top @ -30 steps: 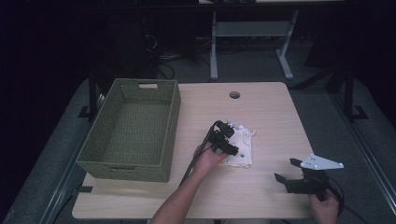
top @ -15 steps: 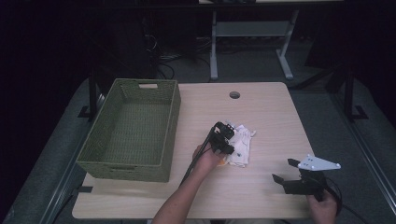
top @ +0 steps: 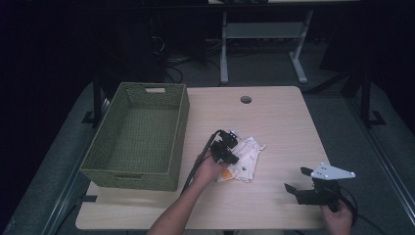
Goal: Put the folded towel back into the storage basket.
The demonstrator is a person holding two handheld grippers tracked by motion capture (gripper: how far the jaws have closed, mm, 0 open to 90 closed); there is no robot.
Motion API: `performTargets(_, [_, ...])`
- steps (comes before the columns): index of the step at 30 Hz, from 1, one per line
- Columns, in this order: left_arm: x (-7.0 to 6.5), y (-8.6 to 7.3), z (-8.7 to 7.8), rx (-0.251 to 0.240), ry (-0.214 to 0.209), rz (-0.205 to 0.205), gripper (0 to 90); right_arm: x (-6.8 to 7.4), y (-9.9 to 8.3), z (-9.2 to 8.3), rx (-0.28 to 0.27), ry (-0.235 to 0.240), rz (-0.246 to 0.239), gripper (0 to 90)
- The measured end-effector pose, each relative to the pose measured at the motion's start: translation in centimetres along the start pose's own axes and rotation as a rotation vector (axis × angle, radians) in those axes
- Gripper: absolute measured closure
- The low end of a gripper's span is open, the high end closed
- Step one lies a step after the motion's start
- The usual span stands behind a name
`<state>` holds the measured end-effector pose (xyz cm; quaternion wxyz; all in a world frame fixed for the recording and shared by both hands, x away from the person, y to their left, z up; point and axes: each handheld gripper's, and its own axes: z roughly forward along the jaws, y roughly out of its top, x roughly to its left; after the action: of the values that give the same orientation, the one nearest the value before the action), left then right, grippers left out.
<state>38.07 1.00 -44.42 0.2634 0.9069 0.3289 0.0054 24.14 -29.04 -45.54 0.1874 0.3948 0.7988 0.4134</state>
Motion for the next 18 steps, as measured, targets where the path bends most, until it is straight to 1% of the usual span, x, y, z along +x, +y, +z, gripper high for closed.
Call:
performTargets(1, [0.1, -0.2, -0.2, -0.004, -0.016, -0.009, 81.1, 0.0, 0.0, 0.0, -0.001, -0.001, 0.001, 13.8])
performTargets(2, [0.1, -0.3, -0.3, -0.019, -0.025, -0.022, 81.1, 0.0, 0.0, 0.0, -0.001, -0.002, 0.001, 13.8])
performTargets(3, [0.1, -0.6, -0.7, -0.039, -0.051, -0.039, 81.2, 0.0, 0.0, 0.0, -0.001, -0.003, 0.001, 13.8])
performTargets(5, [0.1, -0.9, -1.1, -0.057, -0.080, -0.047, 81.4, 0.0, 0.0, 0.0, -0.002, -0.004, 0.003, 13.8])
performTargets(6, [0.1, -1.0, -1.2, -0.067, -0.086, -0.050, 81.5, 0.1, 0.0, -0.1, -0.002, -0.005, 0.002, 13.8])
performTargets(7, [0.1, -1.1, -1.5, -0.069, -0.091, -0.042, 81.5, 0.1, 0.0, -0.1, -0.004, -0.006, 0.001, 13.8])
performTargets(9, [0.0, -1.2, -2.0, -0.081, -0.108, -0.039, 81.7, 0.1, -0.1, -0.1, -0.003, -0.010, 0.000, 13.8])
performTargets(11, [-0.1, -1.3, -2.4, -0.098, -0.126, -0.046, 81.7, 0.1, -0.1, -0.2, -0.007, -0.012, 0.005, 13.8])
performTargets(13, [-0.2, -1.3, -2.9, -0.114, -0.130, -0.043, 81.7, 0.1, -0.1, -0.2, -0.007, -0.011, 0.010, 13.8])
performTargets(14, [-0.3, -1.4, -3.2, -0.127, -0.133, -0.050, 81.8, 0.0, -0.1, -0.1, -0.006, -0.012, 0.010, 13.8])
performTargets(17, [-0.2, -1.4, -3.8, -0.139, -0.153, -0.062, 81.8, 0.2, -0.1, -0.1, -0.005, -0.010, 0.001, 13.8])
performTargets(18, [-0.3, -1.5, -4.0, -0.146, -0.152, -0.063, 81.8, 0.2, -0.1, -0.1, -0.002, -0.011, 0.000, 13.8])
